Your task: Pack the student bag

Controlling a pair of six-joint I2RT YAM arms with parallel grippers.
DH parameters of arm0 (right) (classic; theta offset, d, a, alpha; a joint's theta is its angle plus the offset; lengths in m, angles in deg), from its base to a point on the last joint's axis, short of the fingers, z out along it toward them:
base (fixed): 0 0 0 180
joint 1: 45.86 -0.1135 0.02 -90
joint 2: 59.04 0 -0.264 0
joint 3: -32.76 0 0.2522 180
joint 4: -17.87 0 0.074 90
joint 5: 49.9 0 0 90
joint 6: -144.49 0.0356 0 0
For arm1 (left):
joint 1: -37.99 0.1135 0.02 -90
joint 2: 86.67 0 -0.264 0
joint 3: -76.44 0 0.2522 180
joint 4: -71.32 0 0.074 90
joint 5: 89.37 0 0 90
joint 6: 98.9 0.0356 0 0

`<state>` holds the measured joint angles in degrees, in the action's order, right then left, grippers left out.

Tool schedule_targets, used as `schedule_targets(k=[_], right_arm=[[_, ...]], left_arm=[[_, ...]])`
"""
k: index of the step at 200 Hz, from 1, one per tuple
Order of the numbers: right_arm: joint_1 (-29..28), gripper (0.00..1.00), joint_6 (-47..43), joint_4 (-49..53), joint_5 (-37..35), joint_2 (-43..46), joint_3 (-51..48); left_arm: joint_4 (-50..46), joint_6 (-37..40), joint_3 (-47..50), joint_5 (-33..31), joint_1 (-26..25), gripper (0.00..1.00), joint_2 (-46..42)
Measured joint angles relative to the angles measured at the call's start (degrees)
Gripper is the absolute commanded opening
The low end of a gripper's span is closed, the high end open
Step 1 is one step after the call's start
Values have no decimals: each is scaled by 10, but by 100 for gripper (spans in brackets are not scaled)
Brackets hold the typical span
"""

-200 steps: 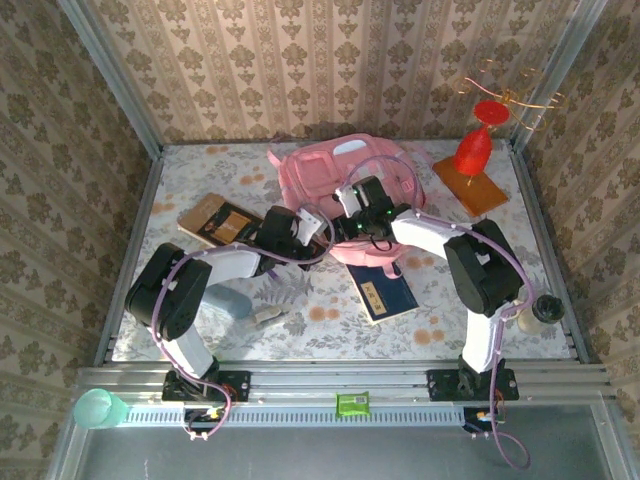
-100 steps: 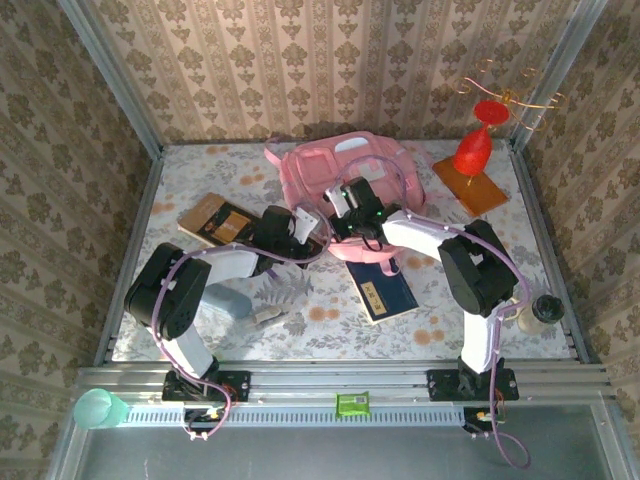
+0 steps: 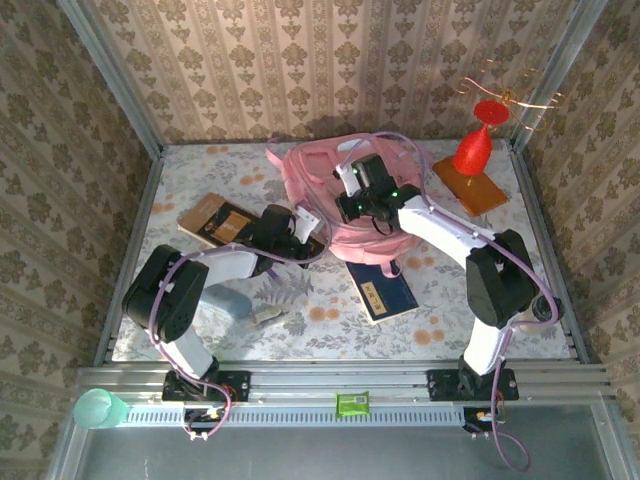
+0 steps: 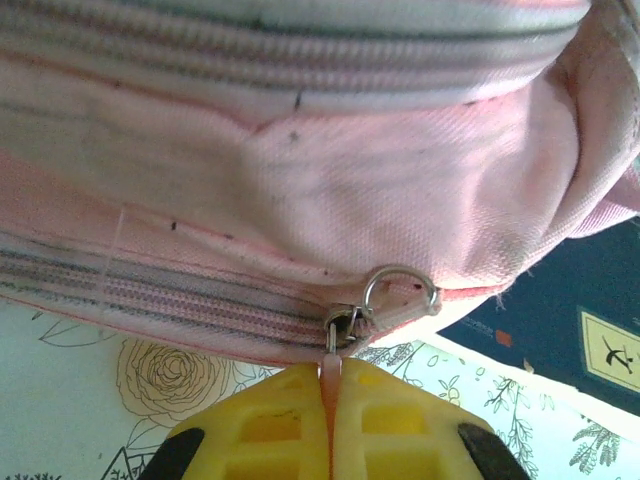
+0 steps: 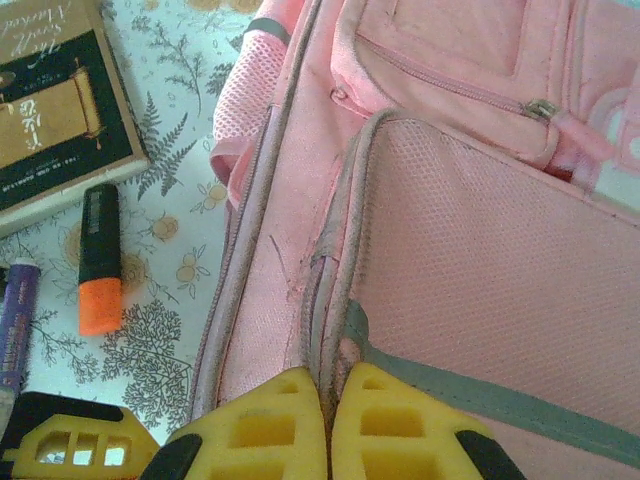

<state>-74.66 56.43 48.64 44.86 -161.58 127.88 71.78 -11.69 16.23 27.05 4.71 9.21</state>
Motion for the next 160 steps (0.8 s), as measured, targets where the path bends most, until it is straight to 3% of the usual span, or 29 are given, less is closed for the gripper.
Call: schedule_targets(k=[75,160], right_arm=[[24,0,-7,145,34,0,111],[52,0,-30,233,114,-23,183]], left_arm=[[17,16,4,7,0,0,-26],[13,45,10,14,-9,0,-40]])
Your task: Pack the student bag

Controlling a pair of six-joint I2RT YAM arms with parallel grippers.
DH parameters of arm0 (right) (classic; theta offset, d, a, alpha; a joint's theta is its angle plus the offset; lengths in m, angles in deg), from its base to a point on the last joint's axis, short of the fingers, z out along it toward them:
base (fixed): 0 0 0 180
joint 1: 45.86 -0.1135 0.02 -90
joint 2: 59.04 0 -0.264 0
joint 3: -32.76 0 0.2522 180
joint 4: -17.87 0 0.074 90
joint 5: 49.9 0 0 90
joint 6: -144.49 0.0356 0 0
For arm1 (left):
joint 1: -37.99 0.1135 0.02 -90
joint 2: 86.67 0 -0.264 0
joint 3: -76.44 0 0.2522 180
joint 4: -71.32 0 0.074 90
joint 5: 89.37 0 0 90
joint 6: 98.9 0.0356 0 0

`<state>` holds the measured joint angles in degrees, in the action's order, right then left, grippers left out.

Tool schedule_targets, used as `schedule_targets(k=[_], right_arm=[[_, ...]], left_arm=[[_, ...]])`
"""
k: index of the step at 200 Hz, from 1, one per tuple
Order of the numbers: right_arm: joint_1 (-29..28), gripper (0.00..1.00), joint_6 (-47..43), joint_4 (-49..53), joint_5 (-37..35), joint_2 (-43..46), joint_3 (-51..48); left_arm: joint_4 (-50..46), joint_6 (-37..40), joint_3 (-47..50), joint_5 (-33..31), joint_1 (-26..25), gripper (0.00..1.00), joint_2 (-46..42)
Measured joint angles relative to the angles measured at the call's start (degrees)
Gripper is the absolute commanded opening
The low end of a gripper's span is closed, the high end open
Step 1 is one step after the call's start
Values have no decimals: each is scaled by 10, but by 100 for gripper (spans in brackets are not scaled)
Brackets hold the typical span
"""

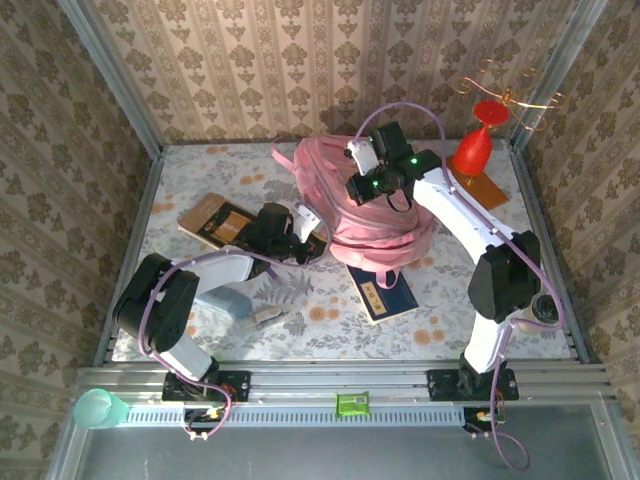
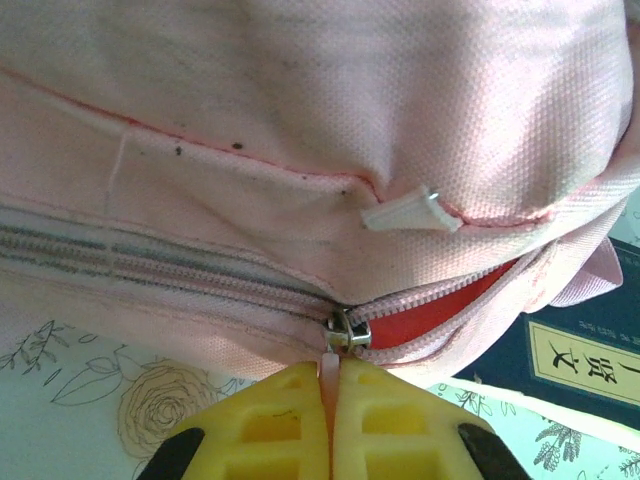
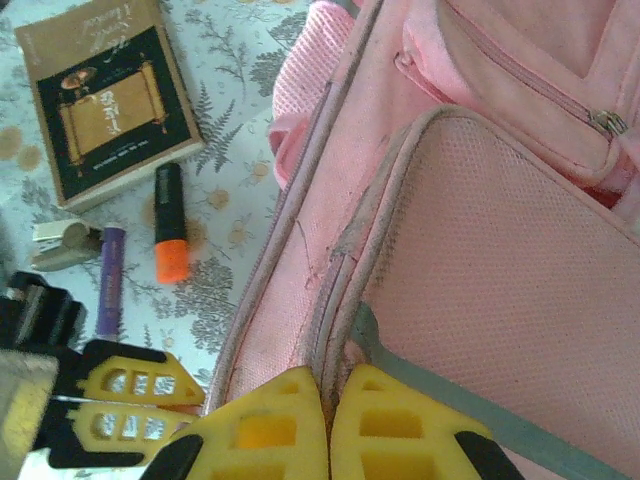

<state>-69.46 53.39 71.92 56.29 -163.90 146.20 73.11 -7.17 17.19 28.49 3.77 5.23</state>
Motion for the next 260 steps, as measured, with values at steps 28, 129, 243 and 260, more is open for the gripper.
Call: schedule_targets(k=[28,129,243,260], right_arm=[[0,0,17,26,37,-37,56],[-30,4,52,154,114,-230,295],[3,64,48,114,-82,-66,47],[6,69,68,76,-105,33,-74]], left_arm=[[5,5,0,1,-7,0,0],[16,-26,-54,4,-18,0,50],[8,-44,-47,-11,-76,0,69],[9,-50,-46,-12,-76,0,70]])
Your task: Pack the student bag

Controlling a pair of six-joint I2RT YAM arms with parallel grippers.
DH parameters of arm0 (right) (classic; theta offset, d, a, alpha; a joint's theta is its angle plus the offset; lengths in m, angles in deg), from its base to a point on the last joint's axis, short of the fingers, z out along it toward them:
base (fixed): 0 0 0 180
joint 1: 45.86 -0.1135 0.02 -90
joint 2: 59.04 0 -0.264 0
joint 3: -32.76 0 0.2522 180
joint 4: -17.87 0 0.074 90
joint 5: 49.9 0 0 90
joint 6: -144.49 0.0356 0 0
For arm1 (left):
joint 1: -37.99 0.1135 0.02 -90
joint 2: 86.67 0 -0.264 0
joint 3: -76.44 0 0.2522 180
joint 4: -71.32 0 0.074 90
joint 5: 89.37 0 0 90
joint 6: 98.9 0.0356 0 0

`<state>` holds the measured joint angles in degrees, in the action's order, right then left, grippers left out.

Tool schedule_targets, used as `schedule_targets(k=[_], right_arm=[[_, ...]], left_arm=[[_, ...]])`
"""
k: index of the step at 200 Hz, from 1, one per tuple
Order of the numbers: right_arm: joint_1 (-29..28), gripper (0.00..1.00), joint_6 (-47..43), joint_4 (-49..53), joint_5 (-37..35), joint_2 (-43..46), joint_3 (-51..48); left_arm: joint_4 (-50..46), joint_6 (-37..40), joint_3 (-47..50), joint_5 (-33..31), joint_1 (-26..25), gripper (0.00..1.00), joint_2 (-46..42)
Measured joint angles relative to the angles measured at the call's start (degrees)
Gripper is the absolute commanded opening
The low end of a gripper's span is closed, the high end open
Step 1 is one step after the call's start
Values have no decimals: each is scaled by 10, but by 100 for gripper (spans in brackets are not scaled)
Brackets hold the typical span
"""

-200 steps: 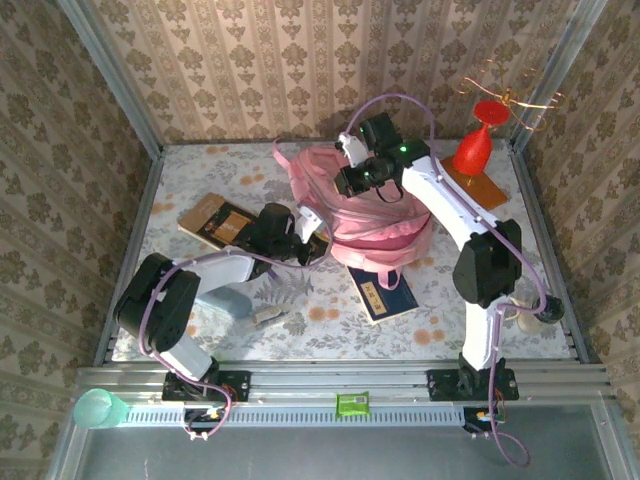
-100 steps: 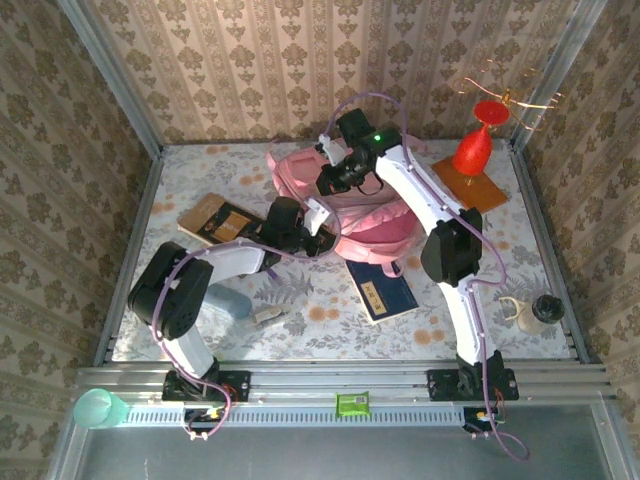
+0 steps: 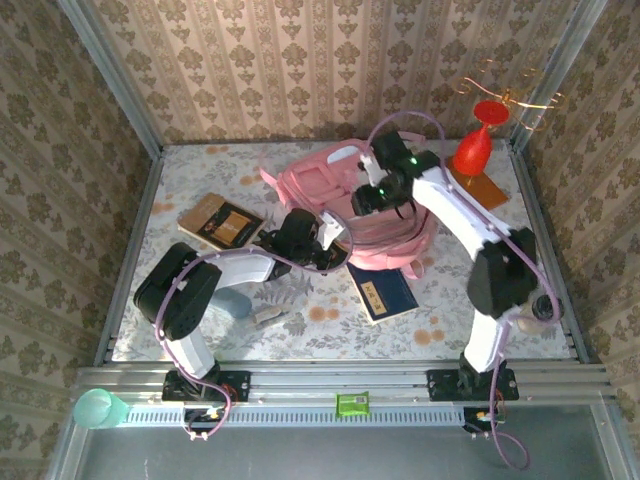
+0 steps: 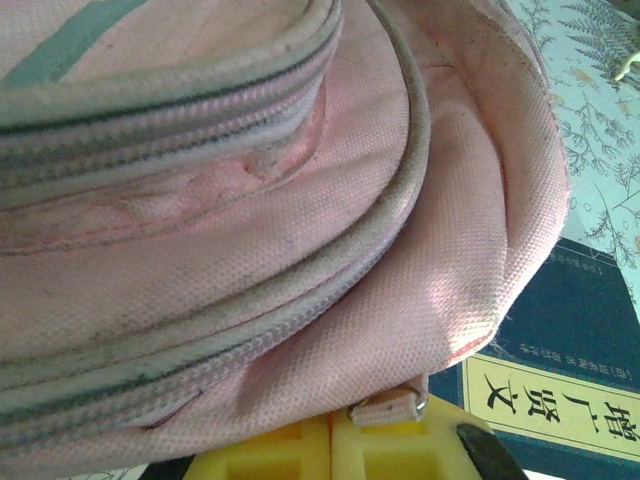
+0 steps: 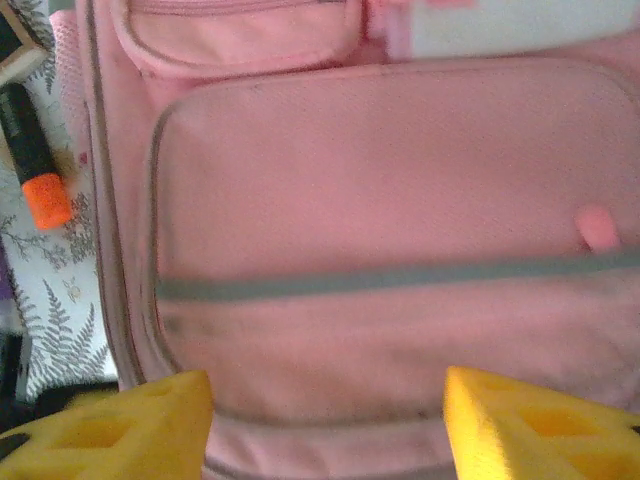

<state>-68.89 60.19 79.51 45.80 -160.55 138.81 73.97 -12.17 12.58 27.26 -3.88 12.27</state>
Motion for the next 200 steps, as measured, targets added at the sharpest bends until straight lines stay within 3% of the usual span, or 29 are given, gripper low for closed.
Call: schedule_targets(k=[26,48,72,94,109,134,156,172,200], right_arm=[[14,80,35,-48,-13,126,-172],[63,87,78,-90,-8,200,-311],[123,89,130,-146,8,239,-419],[134,87,180,-211,36,233,-459],[134,78,210,-262,55,218,-467],[137,38,259,-358,90,186,-492],[138,16,305,-420,98,177,-519],[135,9,337,-463,97,178,-540],[116,5,379,-510,73,192,-566]], left_arm=[[0,-7,0,-3,0,0,0],[-1,-11,0,-3,0,0,0],[-1,-12,0,-5,-1,0,0],[-1,-13,0,-8,-2,0,0],[-1,-13,0,-10,-5,0,0],[-7,-13,0,-14,-6,0,0],[-17,-12,-1,-21,-8,0,0],[-28,-12,-8,-27,-10,0,1],[-40,-13,-21,-29,-14,0,8]])
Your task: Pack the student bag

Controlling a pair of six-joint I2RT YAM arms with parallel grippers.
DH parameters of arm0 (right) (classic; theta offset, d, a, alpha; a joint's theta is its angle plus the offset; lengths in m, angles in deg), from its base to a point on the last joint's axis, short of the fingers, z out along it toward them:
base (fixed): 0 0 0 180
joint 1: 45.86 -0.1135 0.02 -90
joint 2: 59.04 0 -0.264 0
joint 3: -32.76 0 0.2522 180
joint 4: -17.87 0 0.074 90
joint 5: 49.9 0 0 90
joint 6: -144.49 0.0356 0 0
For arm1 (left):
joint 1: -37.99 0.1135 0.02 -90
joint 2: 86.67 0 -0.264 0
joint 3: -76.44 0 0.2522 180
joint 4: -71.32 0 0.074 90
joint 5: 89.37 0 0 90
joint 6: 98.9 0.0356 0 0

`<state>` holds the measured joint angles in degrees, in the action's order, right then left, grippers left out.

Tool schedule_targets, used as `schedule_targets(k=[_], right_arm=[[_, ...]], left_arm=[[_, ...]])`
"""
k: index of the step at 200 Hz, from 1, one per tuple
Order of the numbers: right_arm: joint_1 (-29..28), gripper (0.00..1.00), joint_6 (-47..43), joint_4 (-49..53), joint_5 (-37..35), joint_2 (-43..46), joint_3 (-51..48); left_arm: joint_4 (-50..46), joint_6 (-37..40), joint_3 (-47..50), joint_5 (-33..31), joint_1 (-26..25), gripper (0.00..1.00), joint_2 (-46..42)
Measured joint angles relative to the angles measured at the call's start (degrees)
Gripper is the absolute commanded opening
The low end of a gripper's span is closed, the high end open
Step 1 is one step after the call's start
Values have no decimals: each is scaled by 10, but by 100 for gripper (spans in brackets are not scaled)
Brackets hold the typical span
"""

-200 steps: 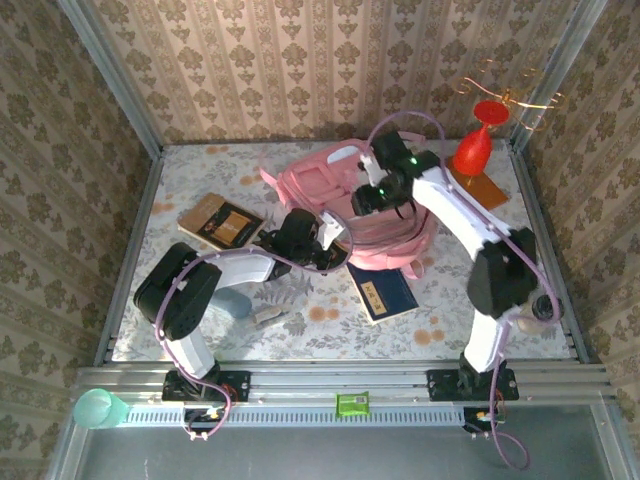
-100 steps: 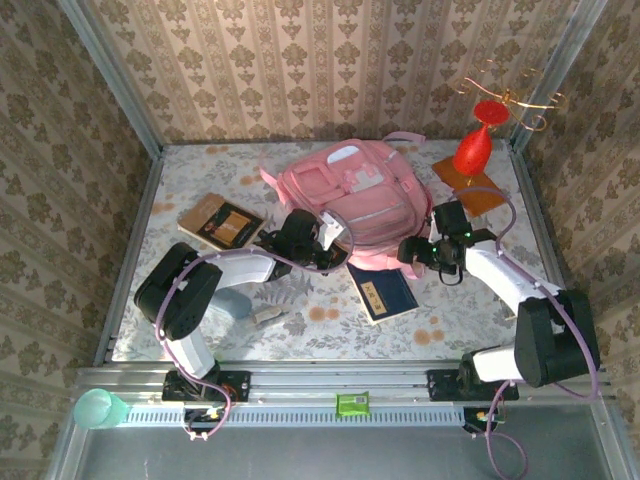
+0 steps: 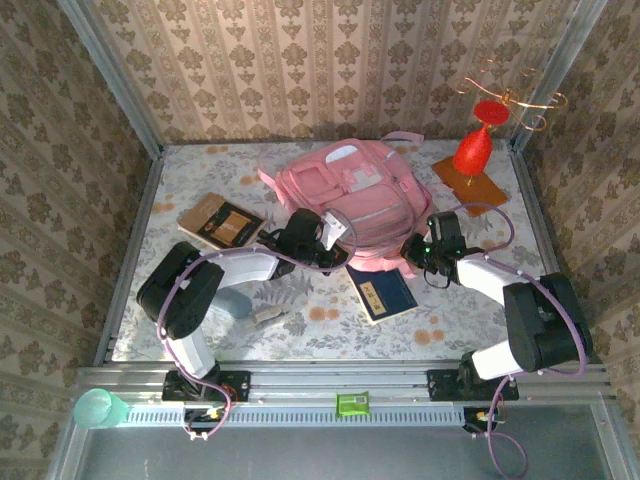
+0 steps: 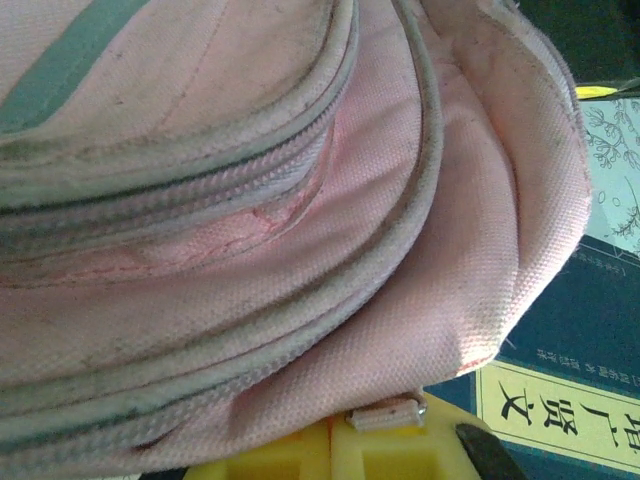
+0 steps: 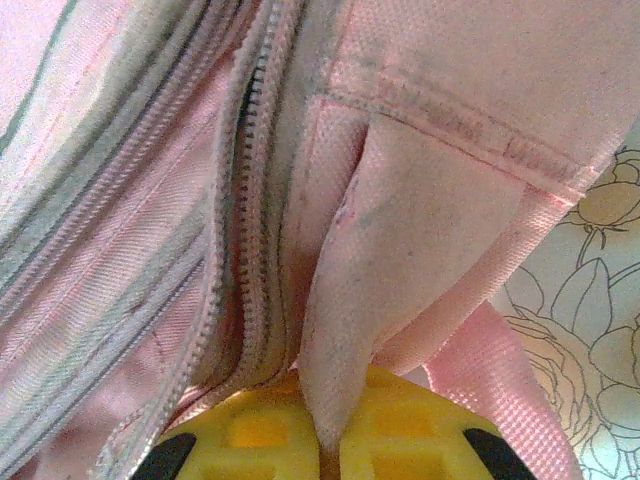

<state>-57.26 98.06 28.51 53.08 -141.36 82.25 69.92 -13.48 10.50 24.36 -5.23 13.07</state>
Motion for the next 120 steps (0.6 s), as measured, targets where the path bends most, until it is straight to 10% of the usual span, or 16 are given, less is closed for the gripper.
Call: schedule_targets(k=[120], right_arm=[[-1,0,-19,19,-73,102,-20]], left_arm=[[-64,-14,-3,-79,40,0,-19]])
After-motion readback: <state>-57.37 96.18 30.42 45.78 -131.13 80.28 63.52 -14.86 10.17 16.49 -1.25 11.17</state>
